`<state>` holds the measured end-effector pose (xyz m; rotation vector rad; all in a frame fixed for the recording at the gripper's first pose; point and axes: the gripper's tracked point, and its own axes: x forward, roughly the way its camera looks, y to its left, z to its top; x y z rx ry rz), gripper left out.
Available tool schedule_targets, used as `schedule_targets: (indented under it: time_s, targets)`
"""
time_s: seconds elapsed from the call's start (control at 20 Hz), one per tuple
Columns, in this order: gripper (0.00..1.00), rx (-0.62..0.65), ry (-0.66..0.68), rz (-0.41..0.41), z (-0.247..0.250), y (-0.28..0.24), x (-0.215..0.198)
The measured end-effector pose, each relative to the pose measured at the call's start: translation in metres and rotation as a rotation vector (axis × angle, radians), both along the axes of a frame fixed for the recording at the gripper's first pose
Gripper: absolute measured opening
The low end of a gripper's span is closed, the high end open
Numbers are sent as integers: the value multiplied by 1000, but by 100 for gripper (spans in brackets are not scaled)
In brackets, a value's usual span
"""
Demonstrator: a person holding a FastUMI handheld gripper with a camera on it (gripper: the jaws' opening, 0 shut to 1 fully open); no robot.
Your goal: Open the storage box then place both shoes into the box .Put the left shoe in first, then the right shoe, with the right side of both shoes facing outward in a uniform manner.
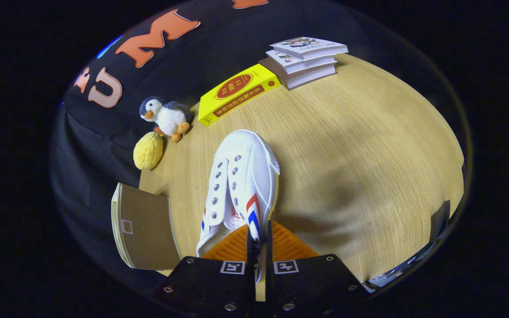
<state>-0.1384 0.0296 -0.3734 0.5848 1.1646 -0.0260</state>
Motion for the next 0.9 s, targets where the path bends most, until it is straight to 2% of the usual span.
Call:
schedule_targets:
  time_s: [0.35, 0.55, 0.9]
  targets:
    - [9, 39, -92, 81, 63, 54, 21]
    - [9, 63, -118, 170, 92, 102, 26]
    - [9, 93, -128, 293, 113, 187, 33]
